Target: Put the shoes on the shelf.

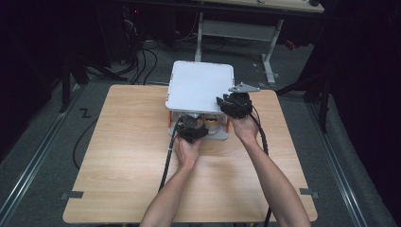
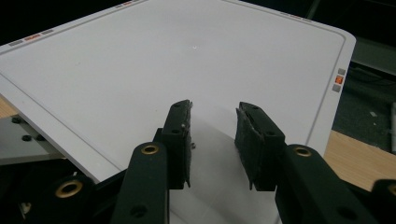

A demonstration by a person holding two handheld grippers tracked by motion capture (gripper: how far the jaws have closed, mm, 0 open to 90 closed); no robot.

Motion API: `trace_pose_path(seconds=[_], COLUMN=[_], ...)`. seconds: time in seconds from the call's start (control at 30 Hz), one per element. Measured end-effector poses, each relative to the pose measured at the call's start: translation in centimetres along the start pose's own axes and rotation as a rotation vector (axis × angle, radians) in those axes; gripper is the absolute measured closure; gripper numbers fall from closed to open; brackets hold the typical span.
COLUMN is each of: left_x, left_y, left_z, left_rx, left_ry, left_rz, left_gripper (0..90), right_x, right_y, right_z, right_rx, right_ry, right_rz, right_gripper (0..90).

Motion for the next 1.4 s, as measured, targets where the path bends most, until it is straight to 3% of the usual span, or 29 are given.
trace_pose_path(seconds=[0.07, 0.17, 0.37, 0.57, 0.7, 0.83, 0.97, 1.1, 1.2, 1.4], left_x=[0.4, 0.4, 1.2, 2.0, 2.6, 3.1, 3.7, 4.6, 5.3, 7.1], left_y=[-0.1, -0.3, -0.7, -0.9, -1.0, -1.5, -1.8, -1.9, -2.0, -2.3], left_z=[-0.1, -0.5, -2.0, -3.8, -4.3, -4.6, -5.4, -6.4, -7.2, -8.8], left_rx=[-0.002, -0.008, -0.006, -0.028, -0.035, -0.024, -0.033, -0.049, -0.064, -0.098], left_ry=[0.05, 0.026, 0.006, -0.023, -0.025, -0.035, -0.046, -0.051, -0.053, -0.063], left_rz=[-0.026, -0.036, 0.003, 0.02, 0.064, 0.086, 0.086, 0.088, 0.081, 0.084], left_gripper=[22.3, 21.5, 21.0, 22.0, 23.4, 23.5, 23.5, 23.8, 23.9, 24.5], right_x=[0.0, 0.1, 0.1, -0.4, -0.6, -0.9, -1.0, -1.2, -1.5, -2.0], right_y=[0.0, 0.0, 0.0, -0.1, -0.2, -0.4, -0.4, -1.4, -2.0, -3.9], right_z=[0.0, -0.1, -0.2, -0.4, -0.8, -1.9, -3.2, -4.2, -5.3, -7.2], right_rx=[-0.002, 0.002, 0.01, -0.002, -0.024, -0.022, -0.067, -0.04, -0.072, -0.074], right_ry=[0.0, -0.005, -0.006, -0.011, -0.001, 0.0, 0.008, -0.001, -0.008, -0.017], right_rz=[0.007, 0.004, -0.007, 0.011, 0.038, 0.06, 0.065, 0.055, 0.062, 0.08], right_gripper=[65.0, 64.9, 63.7, 55.1, 51.3, 50.1, 50.0, 49.7, 49.8, 49.4])
Point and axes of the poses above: each handheld gripper's, and its own axes: z roughly forward along the jaws, y roughly out of its top, x roughly to its left, the point moved 9 cm from there along z, roughly forward along the jaws, and after that the axes turned 11 degrees about y, right-handed, at the moved point
